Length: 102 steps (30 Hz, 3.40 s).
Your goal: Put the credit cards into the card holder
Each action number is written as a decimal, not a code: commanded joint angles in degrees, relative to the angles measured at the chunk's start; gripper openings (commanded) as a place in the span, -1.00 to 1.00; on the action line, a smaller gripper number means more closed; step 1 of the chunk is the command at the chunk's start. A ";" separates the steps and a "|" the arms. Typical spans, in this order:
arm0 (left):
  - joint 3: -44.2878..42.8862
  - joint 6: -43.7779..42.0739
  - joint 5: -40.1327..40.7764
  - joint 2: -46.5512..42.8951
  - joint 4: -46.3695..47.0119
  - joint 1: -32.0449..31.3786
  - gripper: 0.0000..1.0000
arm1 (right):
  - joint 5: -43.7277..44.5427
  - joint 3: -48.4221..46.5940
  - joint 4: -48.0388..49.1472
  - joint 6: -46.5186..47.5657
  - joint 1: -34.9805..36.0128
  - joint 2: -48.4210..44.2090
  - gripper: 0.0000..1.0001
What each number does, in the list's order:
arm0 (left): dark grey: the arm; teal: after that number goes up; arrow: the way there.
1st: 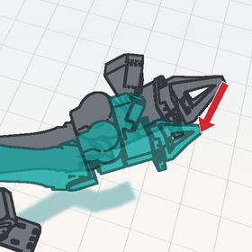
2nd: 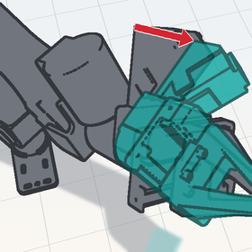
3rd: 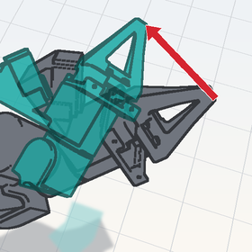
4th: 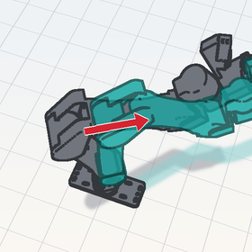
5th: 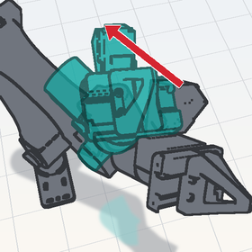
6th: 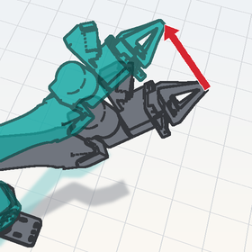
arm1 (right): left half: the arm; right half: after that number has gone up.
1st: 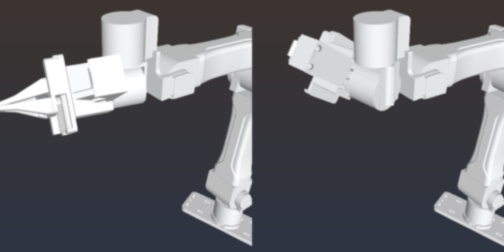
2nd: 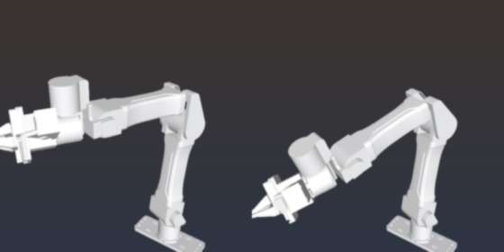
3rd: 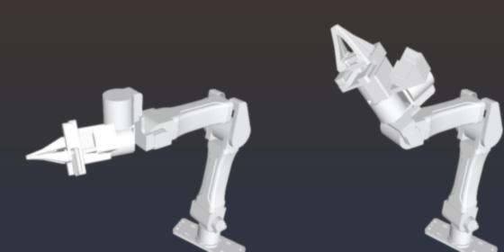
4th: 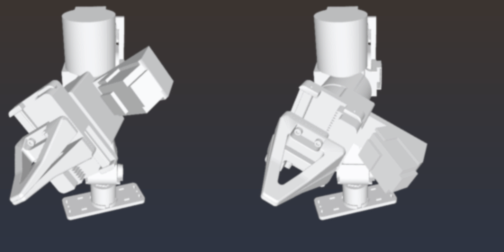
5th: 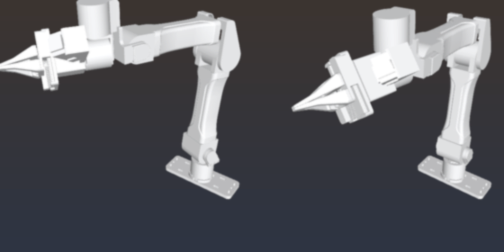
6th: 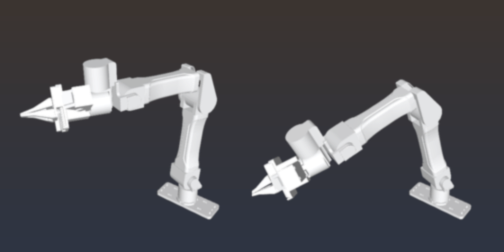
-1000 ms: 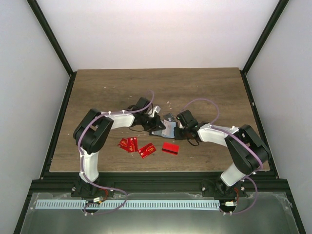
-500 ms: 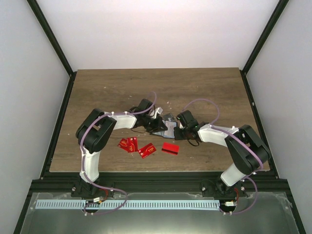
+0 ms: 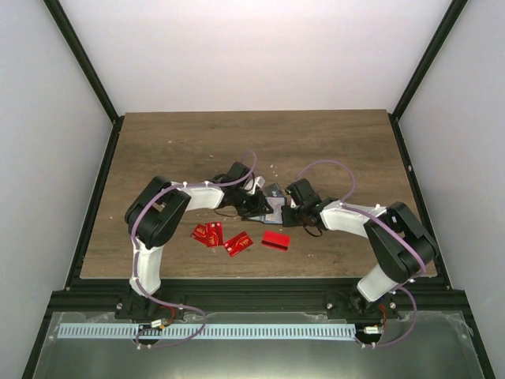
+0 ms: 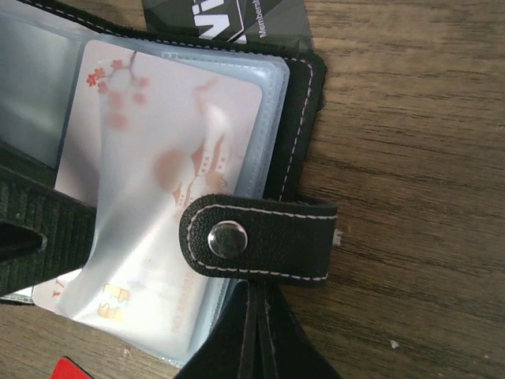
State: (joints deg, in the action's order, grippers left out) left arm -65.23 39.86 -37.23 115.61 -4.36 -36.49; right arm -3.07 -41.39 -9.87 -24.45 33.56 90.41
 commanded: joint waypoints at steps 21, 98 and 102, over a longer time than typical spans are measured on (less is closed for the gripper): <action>-4.97 -8.70 10.35 -7.84 -17.49 -2.84 0.20 | 1.13 0.78 0.25 0.09 -0.34 -0.59 -0.99; -4.39 -16.41 15.44 -0.33 -14.89 -3.21 -0.92 | -18.84 1.62 5.83 -5.83 -6.97 -0.17 -0.14; -4.52 -16.39 15.28 -0.14 -14.81 -3.17 -0.92 | -17.71 2.65 5.13 -6.19 -7.02 -2.62 -0.07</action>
State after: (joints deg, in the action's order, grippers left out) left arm -70.81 23.79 -22.55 114.41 -18.26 -39.42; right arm -22.04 -39.79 -3.27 -30.11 27.07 90.08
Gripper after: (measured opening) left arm 0.038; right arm 0.461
